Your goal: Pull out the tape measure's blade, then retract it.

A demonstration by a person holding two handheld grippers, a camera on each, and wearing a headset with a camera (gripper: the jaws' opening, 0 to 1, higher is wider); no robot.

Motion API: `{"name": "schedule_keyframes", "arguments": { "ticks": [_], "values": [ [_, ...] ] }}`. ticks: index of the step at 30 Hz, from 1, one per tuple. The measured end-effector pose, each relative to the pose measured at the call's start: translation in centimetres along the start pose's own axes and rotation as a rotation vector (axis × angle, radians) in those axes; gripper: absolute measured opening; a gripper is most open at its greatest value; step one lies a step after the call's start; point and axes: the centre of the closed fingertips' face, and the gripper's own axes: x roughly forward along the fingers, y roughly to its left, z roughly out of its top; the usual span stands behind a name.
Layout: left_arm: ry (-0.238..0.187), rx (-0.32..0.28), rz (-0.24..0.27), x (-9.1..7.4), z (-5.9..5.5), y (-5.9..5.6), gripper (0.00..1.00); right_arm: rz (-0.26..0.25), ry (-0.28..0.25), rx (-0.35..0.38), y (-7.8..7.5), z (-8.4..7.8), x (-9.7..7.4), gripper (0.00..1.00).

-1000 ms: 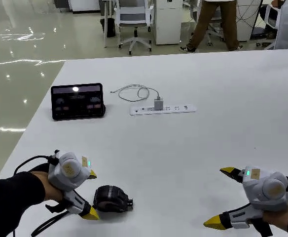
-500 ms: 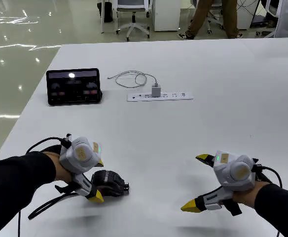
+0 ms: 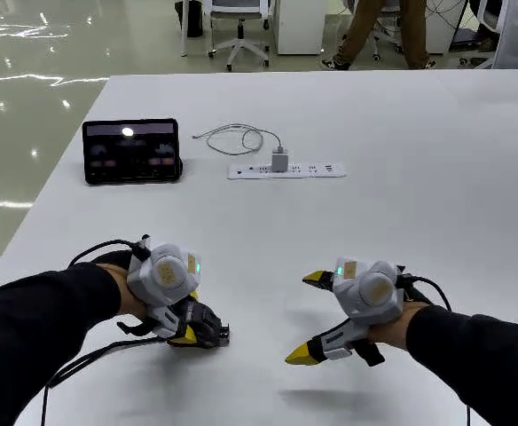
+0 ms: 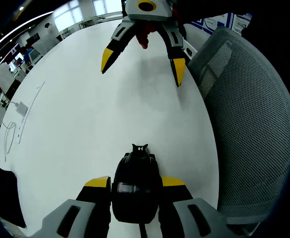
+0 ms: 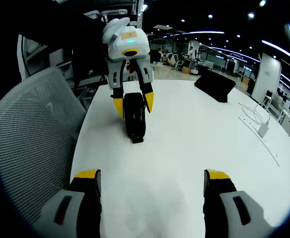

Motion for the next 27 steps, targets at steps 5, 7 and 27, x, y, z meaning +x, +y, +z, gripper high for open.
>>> {"name": "schedule_keyframes", "arguments": {
  "ticks": [5,7,27],
  "values": [
    [0.016,-0.022,0.014,0.2,0.0,0.6,0.32,0.021,0.007,-0.007,0.2,0.6,1.2,0.73],
    [0.010,-0.035,0.007,0.2,-0.1,0.7,0.32,0.019,0.001,-0.002,0.2,0.9,1.6,0.71],
    [0.009,-0.035,0.022,0.5,-0.1,0.2,0.32,0.097,-0.004,-0.041,2.3,3.0,5.9,0.52]
  ]
}}
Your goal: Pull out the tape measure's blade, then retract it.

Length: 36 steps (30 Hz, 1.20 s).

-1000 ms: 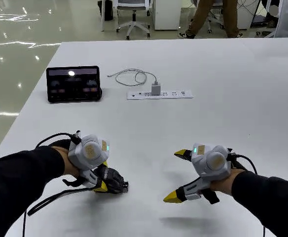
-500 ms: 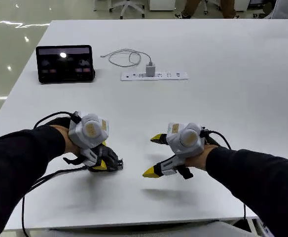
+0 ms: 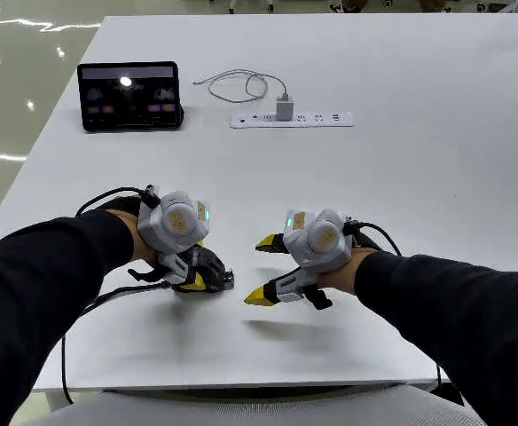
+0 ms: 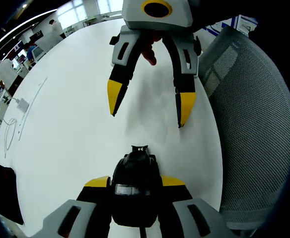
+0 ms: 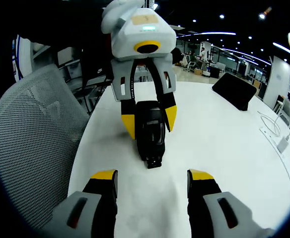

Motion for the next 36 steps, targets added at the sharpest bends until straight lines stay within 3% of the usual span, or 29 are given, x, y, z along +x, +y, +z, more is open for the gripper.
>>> {"name": "schedule_keyframes", "arguments": {
  "ticks": [5,11,16,19,28,34,36],
  "values": [
    [0.014,-0.002,-0.013,0.1,-0.2,0.2,0.32,0.024,0.008,-0.018,-0.1,0.4,0.5,0.50],
    [0.039,-0.004,-0.028,0.2,-0.3,0.3,0.32,0.051,0.036,-0.056,0.2,0.1,1.6,0.39],
    [0.045,0.005,-0.026,0.3,-0.4,0.3,0.32,0.057,0.078,-0.077,0.3,-0.4,2.7,0.29],
    [0.051,0.029,-0.025,0.4,-0.4,0.2,0.32,0.066,0.077,-0.082,0.2,-0.2,3.3,0.28],
    [0.054,0.027,-0.022,0.4,-0.4,0.2,0.32,0.075,0.088,-0.101,-0.5,0.4,4.1,0.21],
    [0.054,0.025,-0.033,0.5,-0.4,0.2,0.32,0.107,0.119,-0.110,0.3,-0.3,4.8,0.12],
    [0.060,0.026,-0.035,0.5,-0.4,0.2,0.32,0.083,0.128,-0.114,0.0,-0.4,5.1,0.12]
  ]
}}
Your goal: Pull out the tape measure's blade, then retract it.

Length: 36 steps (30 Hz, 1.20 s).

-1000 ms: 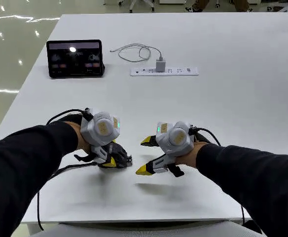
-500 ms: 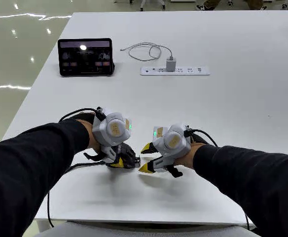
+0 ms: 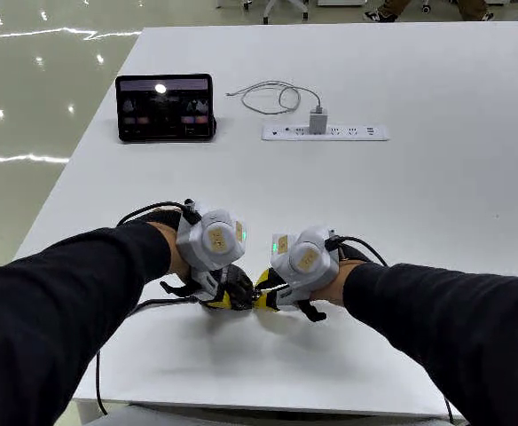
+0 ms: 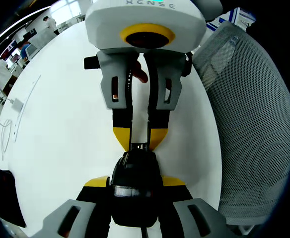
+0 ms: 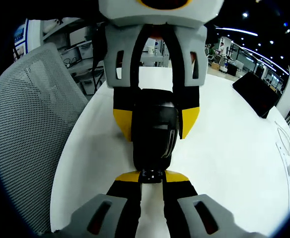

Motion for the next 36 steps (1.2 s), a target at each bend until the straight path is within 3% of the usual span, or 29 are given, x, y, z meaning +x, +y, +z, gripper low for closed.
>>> {"name": "schedule_keyframes", "arguments": {
  "ticks": [2,3,4,13,15,17,25,28,33,36],
  "values": [
    [0.002,0.000,-0.002,0.0,0.0,0.0,0.32,-0.002,-0.013,0.051,0.0,-0.1,-0.2,0.10],
    [0.002,-0.001,-0.002,0.0,0.0,0.0,0.32,-0.002,-0.011,0.040,-0.1,0.0,-0.2,0.10],
    [0.003,-0.005,-0.001,0.0,0.0,0.0,0.32,-0.015,0.012,-0.027,-0.2,-0.1,-0.2,0.08],
    [-0.017,-0.015,0.005,-0.1,0.0,0.1,0.32,0.003,0.042,0.022,-0.2,-0.6,-0.7,0.07],
    [-0.017,-0.016,0.003,-0.1,0.0,0.1,0.32,0.007,0.044,0.040,-0.3,-0.8,-0.8,0.07],
    [-0.019,-0.012,0.000,-0.1,-0.1,0.0,0.32,0.027,0.036,0.107,0.0,-1.1,-1.1,0.07],
    [-0.009,0.004,-0.006,0.1,0.0,-0.1,0.32,0.017,0.041,0.068,0.2,-1.4,-1.3,0.09],
    [-0.001,0.009,-0.004,0.1,0.0,-0.1,0.33,0.023,0.044,0.018,0.2,-1.3,-1.1,0.11],
    [0.003,0.004,-0.008,0.1,0.0,-0.1,0.33,0.028,0.041,0.045,0.2,-1.1,-0.7,0.12],
    [0.001,0.002,-0.010,0.1,-0.1,-0.1,0.33,0.019,0.013,0.089,0.1,-0.3,-0.1,0.14]
  ]
}}
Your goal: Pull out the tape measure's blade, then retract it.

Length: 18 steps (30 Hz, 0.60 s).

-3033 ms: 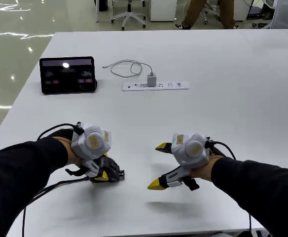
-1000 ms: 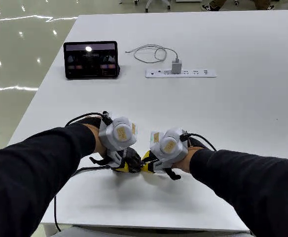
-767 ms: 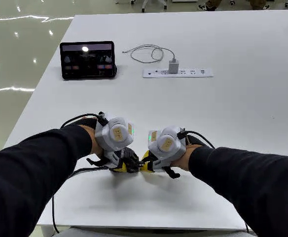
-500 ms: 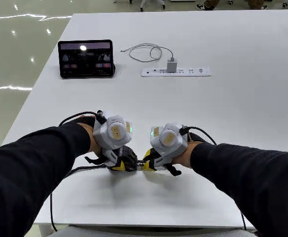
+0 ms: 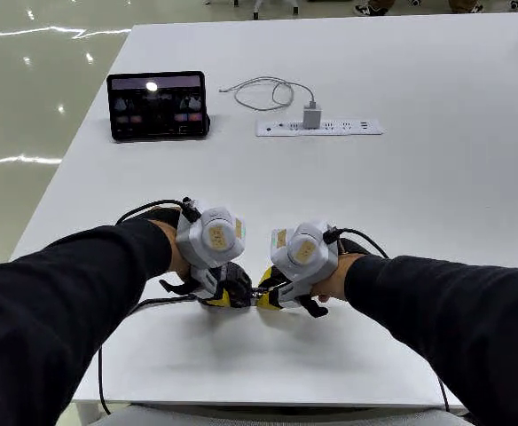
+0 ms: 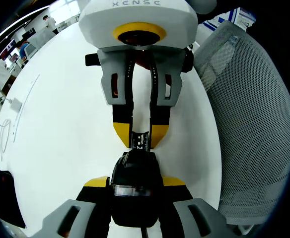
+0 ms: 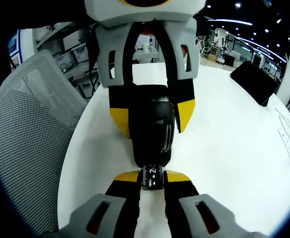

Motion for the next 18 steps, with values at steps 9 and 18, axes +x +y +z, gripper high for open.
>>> {"name": "schedule_keyframes", "arguments": {
  "ticks": [9,18],
  "values": [
    [-0.001,-0.005,0.000,0.08,-0.03,0.04,0.33,-0.013,0.023,0.007,-0.20,-0.27,0.21,0.10],
    [-0.004,-0.012,0.005,0.10,-0.02,0.02,0.33,-0.020,0.035,0.006,-0.25,-0.53,-0.07,0.10]
  ]
}}
